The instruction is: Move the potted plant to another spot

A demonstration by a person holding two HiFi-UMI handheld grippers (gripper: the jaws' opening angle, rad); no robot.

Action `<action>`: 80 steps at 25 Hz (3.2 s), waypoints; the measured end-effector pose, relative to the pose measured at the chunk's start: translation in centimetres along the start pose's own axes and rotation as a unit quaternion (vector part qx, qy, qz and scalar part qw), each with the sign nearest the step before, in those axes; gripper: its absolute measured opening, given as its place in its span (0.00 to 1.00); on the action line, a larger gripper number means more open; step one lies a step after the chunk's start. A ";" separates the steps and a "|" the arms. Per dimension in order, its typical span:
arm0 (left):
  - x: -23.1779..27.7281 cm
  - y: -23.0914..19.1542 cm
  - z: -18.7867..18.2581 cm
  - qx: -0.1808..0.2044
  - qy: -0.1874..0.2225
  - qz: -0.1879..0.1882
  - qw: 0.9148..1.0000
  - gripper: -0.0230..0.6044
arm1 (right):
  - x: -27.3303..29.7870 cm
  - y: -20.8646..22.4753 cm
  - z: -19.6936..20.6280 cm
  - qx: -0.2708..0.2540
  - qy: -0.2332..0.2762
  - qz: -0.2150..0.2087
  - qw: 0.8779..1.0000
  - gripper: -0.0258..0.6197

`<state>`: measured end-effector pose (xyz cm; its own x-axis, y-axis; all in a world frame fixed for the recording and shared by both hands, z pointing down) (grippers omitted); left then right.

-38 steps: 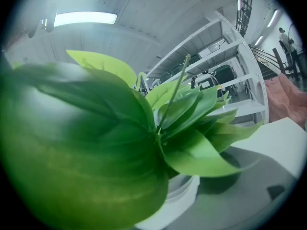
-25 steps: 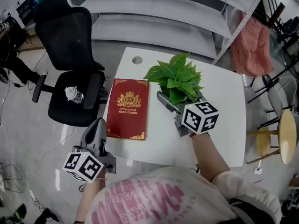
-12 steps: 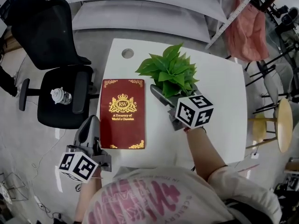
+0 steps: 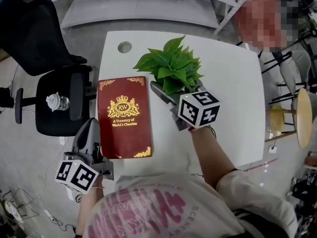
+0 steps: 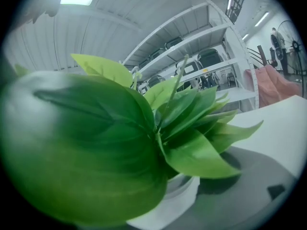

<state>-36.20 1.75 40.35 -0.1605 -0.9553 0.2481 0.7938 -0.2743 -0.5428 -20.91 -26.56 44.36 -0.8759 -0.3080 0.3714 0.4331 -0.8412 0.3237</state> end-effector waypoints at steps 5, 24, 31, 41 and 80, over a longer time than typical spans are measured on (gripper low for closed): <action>-1.1 -0.6 -0.4 0.002 -0.004 -0.011 1.000 0.04 | 0.5 -0.4 0.7 -0.005 -0.003 0.004 1.000 0.88; -1.5 -1.8 -3.7 0.003 -0.026 0.048 0.999 0.04 | -0.4 -1.2 1.6 -0.026 -0.013 0.084 0.996 0.88; -1.3 -1.8 -3.9 -0.001 -0.025 0.049 0.998 0.04 | -0.4 -1.2 1.5 -0.028 -0.014 0.084 0.996 0.88; -1.4 -1.6 -3.8 -0.006 -0.023 0.048 0.999 0.04 | -0.4 -1.2 1.6 -0.029 -0.012 0.085 0.996 0.88; -0.5 -0.6 -4.2 -0.009 0.001 0.046 0.999 0.04 | -1.1 -1.2 0.9 -0.032 0.013 0.082 0.996 0.88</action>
<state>-39.06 1.95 37.12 -0.0880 -0.9768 0.1954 0.7947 -0.1871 -0.5775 -20.22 -24.83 44.35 -0.7998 -0.4546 0.3920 0.5575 -0.8046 0.2045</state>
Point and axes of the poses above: the fingertips, and each gripper's own axes: x forward along the fingers, y to its right, z out of its underside, the point moved 7 cm from there along -x, backward along the fingers, and after that the axes turned 3 degrees about z, right-handed, at the moved point
